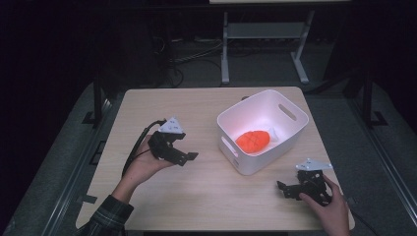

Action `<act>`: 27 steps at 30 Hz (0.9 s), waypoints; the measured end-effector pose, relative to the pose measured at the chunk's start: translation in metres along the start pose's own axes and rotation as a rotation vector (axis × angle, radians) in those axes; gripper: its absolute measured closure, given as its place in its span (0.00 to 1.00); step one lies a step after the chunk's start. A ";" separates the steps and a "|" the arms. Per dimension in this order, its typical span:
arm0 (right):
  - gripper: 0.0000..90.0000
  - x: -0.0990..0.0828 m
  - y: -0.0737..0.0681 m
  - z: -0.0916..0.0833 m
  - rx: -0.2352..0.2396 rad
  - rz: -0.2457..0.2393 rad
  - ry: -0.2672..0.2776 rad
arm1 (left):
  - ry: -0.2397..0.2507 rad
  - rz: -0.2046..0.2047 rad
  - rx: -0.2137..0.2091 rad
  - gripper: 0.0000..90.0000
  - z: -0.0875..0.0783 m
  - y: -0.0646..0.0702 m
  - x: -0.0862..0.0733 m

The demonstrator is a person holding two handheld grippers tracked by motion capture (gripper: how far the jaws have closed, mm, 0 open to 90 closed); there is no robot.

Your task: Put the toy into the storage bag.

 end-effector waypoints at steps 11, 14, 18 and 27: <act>0.00 0.000 0.000 0.000 -0.001 0.000 0.000 | 0.025 -0.011 0.066 0.16 -0.007 0.006 -0.052; 0.00 0.000 0.000 0.000 -0.001 0.000 0.000 | 0.037 -0.032 0.071 0.16 -0.006 0.008 -0.069; 0.00 0.000 0.000 0.000 -0.001 0.000 0.000 | 0.035 -0.060 0.085 0.16 -0.005 0.009 -0.091; 0.00 0.000 0.000 0.000 -0.001 0.000 0.000 | -0.014 -0.106 0.126 0.16 -0.005 0.009 -0.137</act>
Point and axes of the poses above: each handheld gripper's, and its own axes: z roughly forward along the jaws, x roughly out of its top, y roughly to its right, the point moved 10 cm from there along z, roughly forward along the jaws, and after that the axes turned 9 degrees about -x, right-handed, at the moved point
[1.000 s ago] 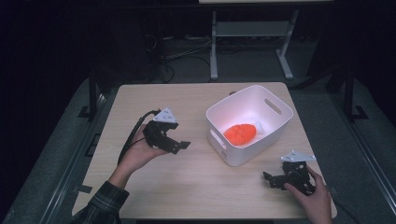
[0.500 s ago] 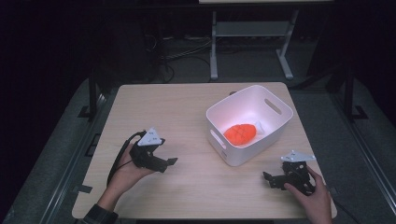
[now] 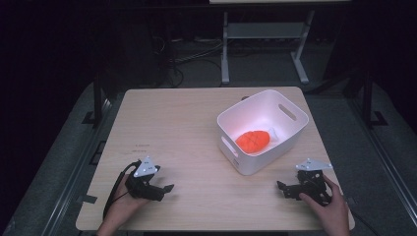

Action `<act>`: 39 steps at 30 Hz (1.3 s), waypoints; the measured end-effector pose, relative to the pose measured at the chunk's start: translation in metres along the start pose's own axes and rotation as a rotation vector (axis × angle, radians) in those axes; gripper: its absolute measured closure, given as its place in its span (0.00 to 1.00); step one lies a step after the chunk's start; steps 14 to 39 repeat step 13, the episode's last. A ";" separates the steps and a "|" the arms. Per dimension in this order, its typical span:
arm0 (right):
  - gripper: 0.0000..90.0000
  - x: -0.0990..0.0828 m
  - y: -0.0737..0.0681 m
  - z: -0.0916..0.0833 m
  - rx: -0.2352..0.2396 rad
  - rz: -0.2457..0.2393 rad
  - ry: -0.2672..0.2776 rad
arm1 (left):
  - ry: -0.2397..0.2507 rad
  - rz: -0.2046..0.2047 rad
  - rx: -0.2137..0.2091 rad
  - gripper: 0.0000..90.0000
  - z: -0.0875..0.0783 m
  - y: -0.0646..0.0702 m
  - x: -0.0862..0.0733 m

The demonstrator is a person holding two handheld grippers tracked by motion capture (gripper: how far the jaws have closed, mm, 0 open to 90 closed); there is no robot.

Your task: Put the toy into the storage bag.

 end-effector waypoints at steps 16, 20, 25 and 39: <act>0.00 0.000 0.000 0.000 0.000 0.000 0.000 | -0.045 0.002 0.027 0.15 0.003 -0.004 -0.017; 0.00 0.000 0.000 0.000 0.000 0.000 0.000 | -0.045 0.002 0.027 0.15 0.003 -0.004 -0.017; 0.00 0.000 0.000 0.000 0.000 0.000 0.000 | -0.045 0.002 0.027 0.15 0.003 -0.004 -0.017; 0.00 0.000 0.000 0.000 0.000 0.000 0.000 | -0.045 0.002 0.027 0.15 0.003 -0.004 -0.017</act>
Point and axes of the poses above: each handheld gripper's, and its own axes: z roughly forward along the jaws, x roughly out of its top, y roughly to its right, the point moved 10 cm from there along z, roughly forward along the jaws, and after that the axes turned 9 degrees about -x, right-handed, at the moved point
